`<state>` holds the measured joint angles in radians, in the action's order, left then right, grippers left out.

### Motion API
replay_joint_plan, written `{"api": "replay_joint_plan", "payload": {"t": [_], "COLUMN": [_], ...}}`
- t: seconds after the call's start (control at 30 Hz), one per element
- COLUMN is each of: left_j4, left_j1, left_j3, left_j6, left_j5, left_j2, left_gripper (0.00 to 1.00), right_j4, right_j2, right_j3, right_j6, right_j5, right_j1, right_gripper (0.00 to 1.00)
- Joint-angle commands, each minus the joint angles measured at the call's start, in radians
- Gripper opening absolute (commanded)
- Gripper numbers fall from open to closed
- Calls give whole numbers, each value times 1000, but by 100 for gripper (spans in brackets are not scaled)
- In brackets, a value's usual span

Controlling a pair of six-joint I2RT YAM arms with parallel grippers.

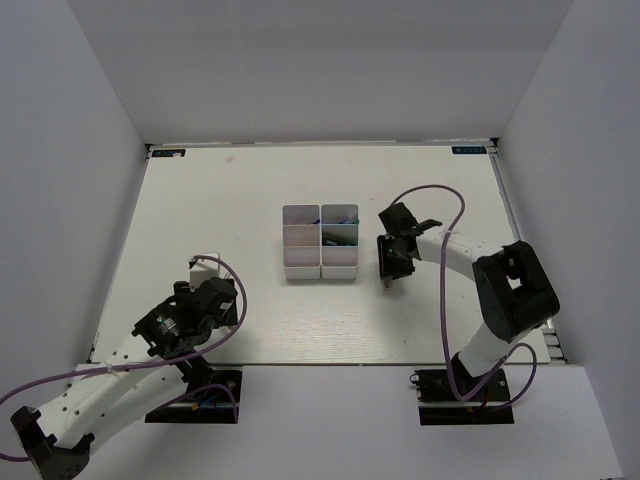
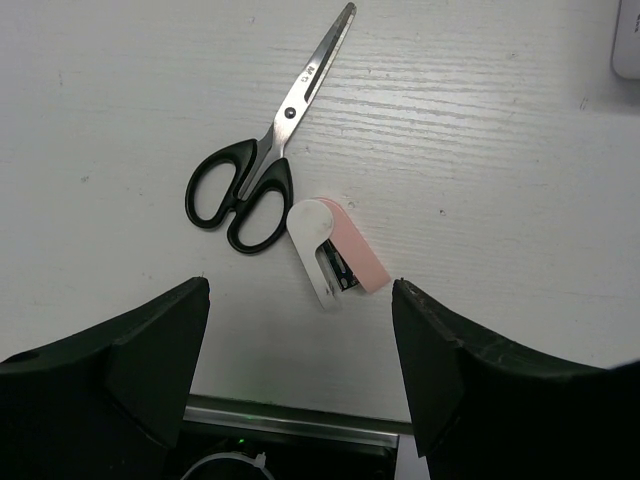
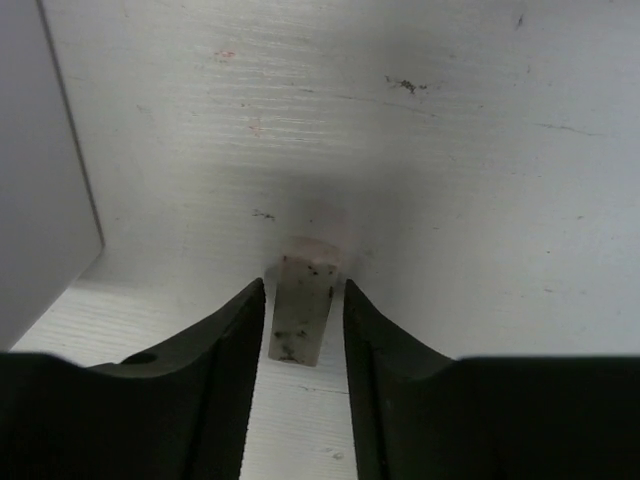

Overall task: Sort the stationery into containers
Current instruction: Pick up the stationery from the center of the board, then place the stationery in the storage box.

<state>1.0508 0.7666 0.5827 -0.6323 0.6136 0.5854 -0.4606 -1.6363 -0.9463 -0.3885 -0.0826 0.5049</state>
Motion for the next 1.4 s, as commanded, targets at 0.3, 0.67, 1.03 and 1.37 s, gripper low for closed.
{"api": "replay_joint_plan", "payload": {"t": [0.3,0.67,1.03,1.37], "left_j4": [-2,-31,-23,-18], "left_j1": [-7,-7,-7,-9], "left_j3": [16,5,3,5], "left_j6": [3,28,25,23], "left_j5": [5,-29,-29,-29], "left_j2": [-16,-26,-7,2], "left_gripper": [84,83,83,83], "right_j4": [-12,-26,-90,89], "right_j2": [49,277,-132,-221], "right_j3": [-3,-251,-635,-641], "right_j6": [34,557,1001,1024], "right_j5": [-22,711,690,409], "right_j1": [-2,46,244,299], "right_gripper": [9,0,0,0]}}
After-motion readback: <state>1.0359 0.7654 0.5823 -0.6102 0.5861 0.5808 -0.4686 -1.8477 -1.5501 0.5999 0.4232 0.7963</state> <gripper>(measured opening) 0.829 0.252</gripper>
